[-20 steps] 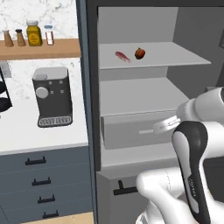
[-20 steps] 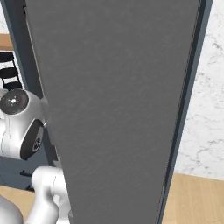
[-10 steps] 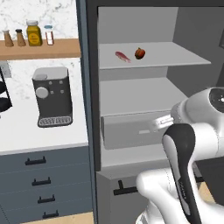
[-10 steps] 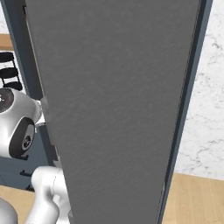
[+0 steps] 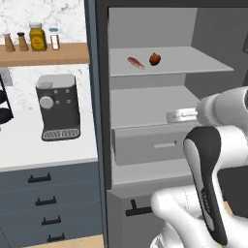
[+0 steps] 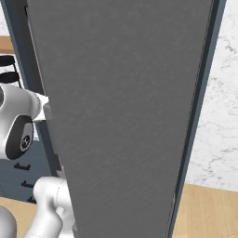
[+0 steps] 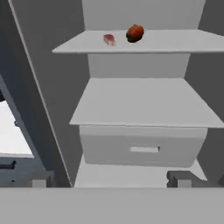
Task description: Place one bell pepper and one steak in each tupperware on the nearby counter, to pack two identical lunches.
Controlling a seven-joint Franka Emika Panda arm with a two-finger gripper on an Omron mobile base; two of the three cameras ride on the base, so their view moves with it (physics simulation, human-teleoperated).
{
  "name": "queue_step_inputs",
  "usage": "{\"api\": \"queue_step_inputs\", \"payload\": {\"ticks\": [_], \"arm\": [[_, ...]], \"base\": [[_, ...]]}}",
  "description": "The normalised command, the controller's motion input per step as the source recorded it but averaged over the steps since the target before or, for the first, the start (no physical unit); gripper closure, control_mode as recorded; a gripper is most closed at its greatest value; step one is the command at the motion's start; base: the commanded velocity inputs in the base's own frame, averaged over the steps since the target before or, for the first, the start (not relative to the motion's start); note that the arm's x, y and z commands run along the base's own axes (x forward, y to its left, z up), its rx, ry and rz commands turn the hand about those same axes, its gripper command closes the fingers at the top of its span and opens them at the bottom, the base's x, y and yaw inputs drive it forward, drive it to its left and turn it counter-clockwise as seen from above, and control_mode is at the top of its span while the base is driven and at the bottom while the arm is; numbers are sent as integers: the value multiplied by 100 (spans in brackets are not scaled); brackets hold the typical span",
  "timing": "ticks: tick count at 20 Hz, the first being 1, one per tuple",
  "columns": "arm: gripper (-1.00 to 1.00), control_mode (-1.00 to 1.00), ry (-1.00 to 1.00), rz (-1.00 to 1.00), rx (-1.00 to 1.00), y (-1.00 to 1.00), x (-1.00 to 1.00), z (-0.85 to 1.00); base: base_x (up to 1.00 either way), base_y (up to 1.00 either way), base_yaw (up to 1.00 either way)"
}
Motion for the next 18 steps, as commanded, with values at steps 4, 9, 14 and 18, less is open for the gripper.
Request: {"api": "queue_step_inputs", "payload": {"ticks": [4, 9, 14, 18], "arm": [[-100, -100, 0, -4, 25, -20, 18, 68], [-100, -100, 0, 0, 4, 5, 17, 25], [-100, -100, 0, 0, 0, 8, 31, 0], [-100, -100, -2, 0, 0, 1, 39, 1]], "base": [[0, 0, 0], [0, 0, 0], [0, 0, 0], [0, 0, 0]]}}
